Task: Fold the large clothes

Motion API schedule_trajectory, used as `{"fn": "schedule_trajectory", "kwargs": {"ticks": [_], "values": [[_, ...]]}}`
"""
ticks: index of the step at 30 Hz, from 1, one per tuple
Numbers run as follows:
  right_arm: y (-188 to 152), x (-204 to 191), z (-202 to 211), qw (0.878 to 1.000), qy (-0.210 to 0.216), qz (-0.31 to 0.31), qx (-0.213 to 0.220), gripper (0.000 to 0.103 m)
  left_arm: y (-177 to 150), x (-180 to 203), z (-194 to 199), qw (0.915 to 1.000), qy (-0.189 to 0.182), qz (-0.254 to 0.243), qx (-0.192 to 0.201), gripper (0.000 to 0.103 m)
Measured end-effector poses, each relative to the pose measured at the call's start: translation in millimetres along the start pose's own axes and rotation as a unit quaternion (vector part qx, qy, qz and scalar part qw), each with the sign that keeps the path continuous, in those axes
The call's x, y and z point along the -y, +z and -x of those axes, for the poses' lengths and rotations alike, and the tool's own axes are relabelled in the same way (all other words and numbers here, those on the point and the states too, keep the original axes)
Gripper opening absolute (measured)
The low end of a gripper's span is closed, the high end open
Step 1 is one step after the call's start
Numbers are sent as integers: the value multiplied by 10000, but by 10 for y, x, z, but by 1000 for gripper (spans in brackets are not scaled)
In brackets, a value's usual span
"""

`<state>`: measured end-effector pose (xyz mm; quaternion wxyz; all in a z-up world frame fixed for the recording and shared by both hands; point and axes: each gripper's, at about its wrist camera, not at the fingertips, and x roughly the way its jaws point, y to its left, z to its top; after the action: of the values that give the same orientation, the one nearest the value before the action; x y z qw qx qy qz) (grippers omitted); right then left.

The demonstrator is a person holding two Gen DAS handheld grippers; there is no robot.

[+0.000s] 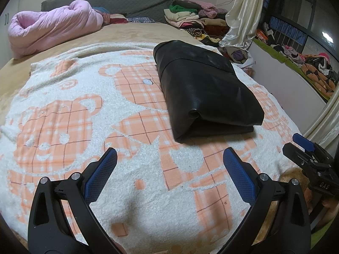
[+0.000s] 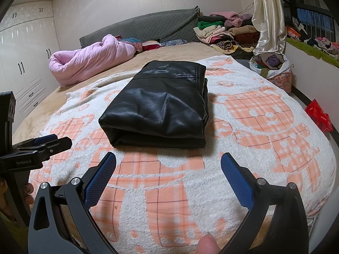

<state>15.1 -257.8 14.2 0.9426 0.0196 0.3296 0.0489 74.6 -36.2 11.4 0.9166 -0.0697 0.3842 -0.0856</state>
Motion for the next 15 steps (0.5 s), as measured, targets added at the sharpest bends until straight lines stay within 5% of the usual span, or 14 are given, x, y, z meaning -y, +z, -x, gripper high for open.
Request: {"fn": "schedule_trajectory", "kwargs": {"ticks": [15], "values": [[-10,116,94,9996,-209,-151,70,99,-16,8,1,9999,-12,11,-163,94]]}}
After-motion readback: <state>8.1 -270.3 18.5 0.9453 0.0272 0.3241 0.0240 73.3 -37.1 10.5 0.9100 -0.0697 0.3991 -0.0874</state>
